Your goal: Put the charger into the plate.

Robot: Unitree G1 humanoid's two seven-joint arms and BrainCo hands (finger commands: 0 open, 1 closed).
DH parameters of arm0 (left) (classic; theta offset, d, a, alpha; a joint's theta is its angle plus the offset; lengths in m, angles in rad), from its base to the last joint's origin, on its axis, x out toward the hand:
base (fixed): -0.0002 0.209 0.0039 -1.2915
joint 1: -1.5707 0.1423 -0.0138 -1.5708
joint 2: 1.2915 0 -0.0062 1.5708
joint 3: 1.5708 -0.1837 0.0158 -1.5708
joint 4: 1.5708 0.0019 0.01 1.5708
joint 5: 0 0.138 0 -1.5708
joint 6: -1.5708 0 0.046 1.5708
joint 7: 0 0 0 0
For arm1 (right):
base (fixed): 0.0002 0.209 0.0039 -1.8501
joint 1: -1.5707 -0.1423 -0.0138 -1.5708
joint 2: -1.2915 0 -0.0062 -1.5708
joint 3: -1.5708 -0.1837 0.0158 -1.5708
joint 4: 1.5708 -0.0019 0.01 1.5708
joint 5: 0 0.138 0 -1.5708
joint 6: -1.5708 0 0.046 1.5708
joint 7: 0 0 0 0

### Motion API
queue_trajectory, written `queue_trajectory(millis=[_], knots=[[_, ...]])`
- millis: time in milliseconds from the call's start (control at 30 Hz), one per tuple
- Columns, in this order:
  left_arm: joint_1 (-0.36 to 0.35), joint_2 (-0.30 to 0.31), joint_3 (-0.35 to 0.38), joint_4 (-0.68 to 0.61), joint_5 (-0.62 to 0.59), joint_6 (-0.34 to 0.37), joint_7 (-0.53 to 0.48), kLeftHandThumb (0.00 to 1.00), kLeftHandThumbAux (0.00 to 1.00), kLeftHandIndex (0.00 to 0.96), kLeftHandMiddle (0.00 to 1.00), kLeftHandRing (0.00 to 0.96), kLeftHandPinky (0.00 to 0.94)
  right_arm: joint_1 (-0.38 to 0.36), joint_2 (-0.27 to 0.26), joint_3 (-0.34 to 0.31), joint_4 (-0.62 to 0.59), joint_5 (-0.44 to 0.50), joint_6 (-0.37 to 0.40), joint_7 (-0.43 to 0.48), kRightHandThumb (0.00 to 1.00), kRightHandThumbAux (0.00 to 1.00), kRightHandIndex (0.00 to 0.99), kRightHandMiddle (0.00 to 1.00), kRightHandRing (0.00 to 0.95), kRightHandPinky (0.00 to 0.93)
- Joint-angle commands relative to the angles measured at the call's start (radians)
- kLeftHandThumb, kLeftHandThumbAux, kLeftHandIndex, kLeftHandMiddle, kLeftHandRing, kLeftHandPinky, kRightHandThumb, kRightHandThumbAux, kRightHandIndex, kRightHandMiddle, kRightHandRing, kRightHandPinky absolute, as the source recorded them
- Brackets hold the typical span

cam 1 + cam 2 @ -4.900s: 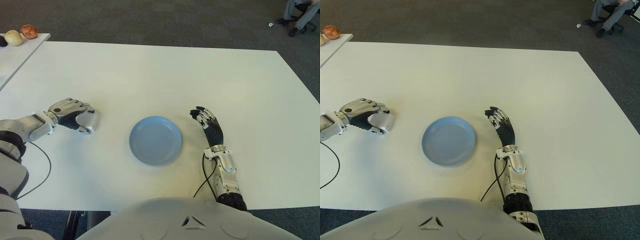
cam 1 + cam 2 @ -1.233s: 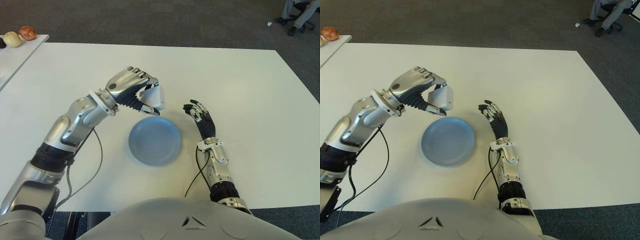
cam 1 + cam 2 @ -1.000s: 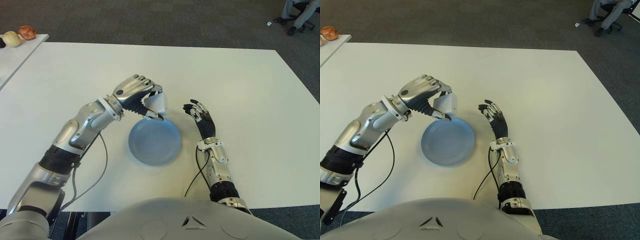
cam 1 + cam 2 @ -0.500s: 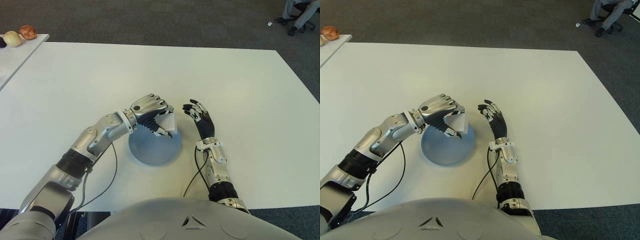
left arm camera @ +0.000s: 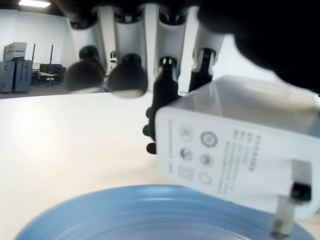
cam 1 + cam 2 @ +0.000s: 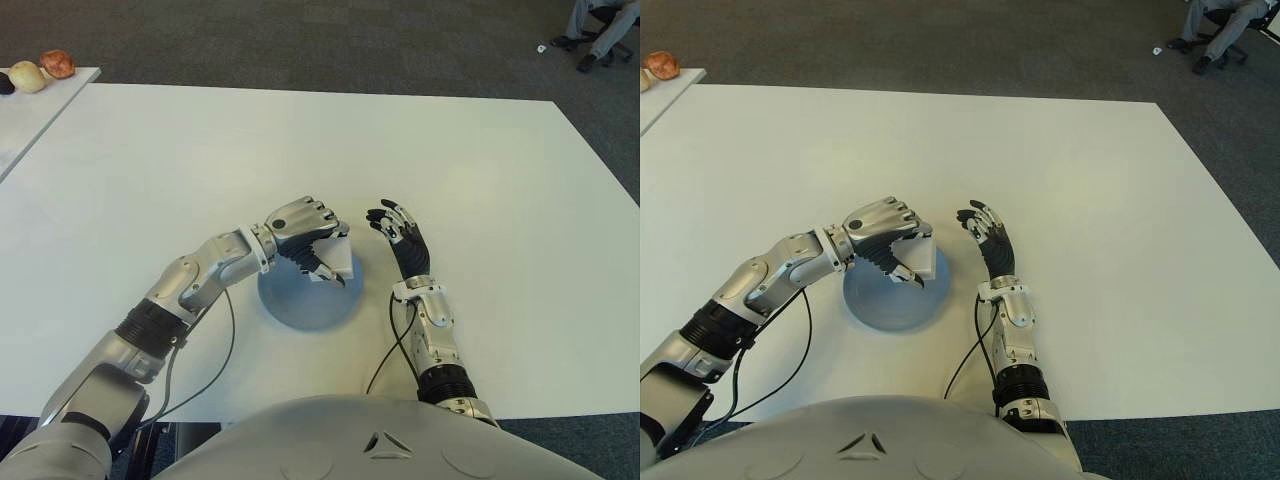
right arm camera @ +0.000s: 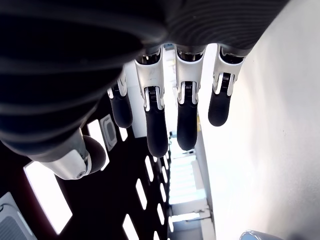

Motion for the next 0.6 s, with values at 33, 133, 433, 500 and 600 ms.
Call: queue_trajectory(millis=[33,133,433,500,600], knots=[[0.015,0.008,-0.007,0.015,0.012,-0.014,0.010,0.752,0.696,0.443,0.862,0.860,0.821,0.059,0.013,0.005,0.049,0.003,0.045,-0.001,0.000,0.543,0.191,0.351,0.292,0.235],[0.018,0.008,-0.006,0.019,0.011,-0.021,0.009,0.752,0.696,0.443,0.863,0.860,0.823,0.060,0.014,0.005,0.047,0.001,0.043,-0.005,0.000,0.545,0.200,0.352,0.293,0.239],[0.034,0.001,-0.005,0.029,0.004,-0.030,0.017,0.752,0.697,0.443,0.864,0.861,0.825,0.065,0.012,0.008,0.036,0.000,0.047,-0.007,0.000,0.551,0.198,0.352,0.295,0.244],[0.036,0.000,-0.005,0.034,0.007,-0.035,0.024,0.751,0.697,0.443,0.865,0.862,0.825,0.065,0.012,0.008,0.035,0.000,0.048,-0.006,0.000,0.551,0.195,0.351,0.295,0.243],[0.039,0.001,-0.005,0.042,0.011,-0.042,0.032,0.751,0.697,0.443,0.866,0.862,0.826,0.064,0.012,0.008,0.037,0.004,0.051,-0.002,0.000,0.550,0.194,0.354,0.299,0.249]])
